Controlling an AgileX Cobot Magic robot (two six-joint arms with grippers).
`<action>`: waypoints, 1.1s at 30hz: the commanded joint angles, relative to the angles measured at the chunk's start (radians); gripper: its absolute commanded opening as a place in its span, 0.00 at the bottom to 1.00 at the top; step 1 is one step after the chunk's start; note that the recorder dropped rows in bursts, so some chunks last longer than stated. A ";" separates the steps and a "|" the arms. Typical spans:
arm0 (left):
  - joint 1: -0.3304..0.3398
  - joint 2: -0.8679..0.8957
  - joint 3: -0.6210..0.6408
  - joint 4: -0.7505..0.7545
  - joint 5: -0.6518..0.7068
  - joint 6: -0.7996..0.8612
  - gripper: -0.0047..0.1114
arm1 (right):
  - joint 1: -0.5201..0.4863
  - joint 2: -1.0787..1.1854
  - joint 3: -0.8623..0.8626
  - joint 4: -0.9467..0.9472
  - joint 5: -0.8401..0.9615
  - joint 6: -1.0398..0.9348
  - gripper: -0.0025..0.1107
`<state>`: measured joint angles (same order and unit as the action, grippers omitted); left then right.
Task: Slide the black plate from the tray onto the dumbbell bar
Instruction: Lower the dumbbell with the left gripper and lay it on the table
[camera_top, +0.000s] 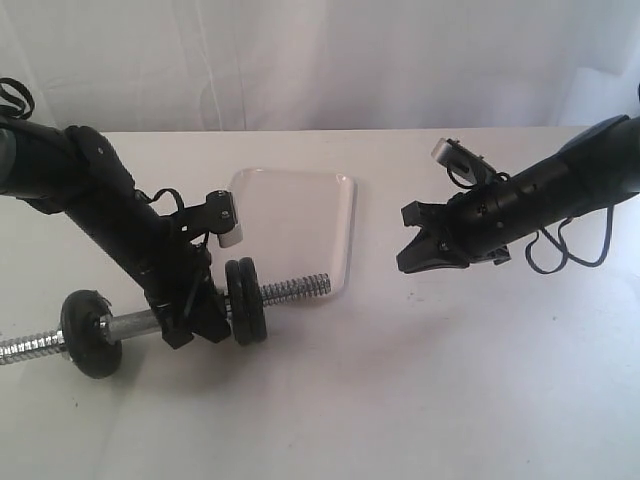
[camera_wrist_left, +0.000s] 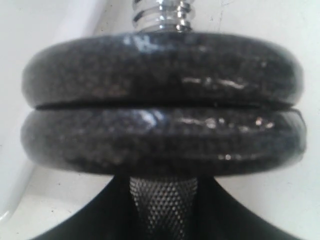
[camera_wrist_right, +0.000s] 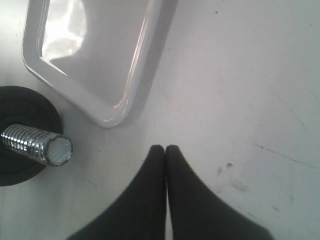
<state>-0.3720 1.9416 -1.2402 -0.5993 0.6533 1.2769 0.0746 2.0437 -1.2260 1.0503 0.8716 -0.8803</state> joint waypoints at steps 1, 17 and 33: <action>0.001 -0.043 -0.016 -0.117 0.053 0.006 0.04 | -0.005 -0.009 -0.009 -0.010 -0.005 -0.013 0.02; 0.001 -0.043 -0.016 -0.117 0.025 0.006 0.50 | -0.005 -0.009 -0.009 -0.014 -0.010 -0.012 0.02; 0.001 -0.180 -0.018 0.058 -0.095 -0.400 0.10 | -0.005 -0.053 -0.062 -0.254 -0.037 0.167 0.02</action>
<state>-0.3699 1.7963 -1.2528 -0.5825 0.5495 0.9484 0.0746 2.0285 -1.2578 0.8989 0.8432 -0.8073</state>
